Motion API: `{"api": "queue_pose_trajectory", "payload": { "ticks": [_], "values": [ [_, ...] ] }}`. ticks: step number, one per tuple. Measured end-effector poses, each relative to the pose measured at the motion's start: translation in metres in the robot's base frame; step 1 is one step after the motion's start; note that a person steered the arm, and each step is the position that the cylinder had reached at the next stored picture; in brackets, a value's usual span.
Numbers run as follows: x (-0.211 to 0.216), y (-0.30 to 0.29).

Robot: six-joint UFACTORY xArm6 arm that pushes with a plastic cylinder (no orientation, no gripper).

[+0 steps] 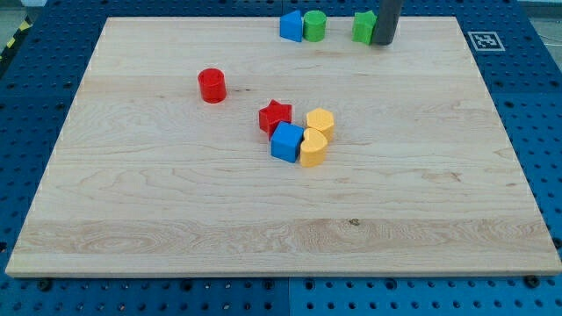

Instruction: Separate the red star from the blue cube

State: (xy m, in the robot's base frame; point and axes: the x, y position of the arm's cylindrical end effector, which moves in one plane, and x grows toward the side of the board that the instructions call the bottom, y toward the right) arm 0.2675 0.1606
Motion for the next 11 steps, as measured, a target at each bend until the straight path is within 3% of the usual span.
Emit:
{"api": "queue_pose_trajectory", "payload": {
  "ticks": [3, 4, 5, 7, 9, 11],
  "values": [
    [0.197, 0.003],
    [0.221, -0.04],
    [0.22, -0.075],
    [0.156, -0.086],
    [0.188, -0.088],
    [0.163, -0.159]
  ]
}}
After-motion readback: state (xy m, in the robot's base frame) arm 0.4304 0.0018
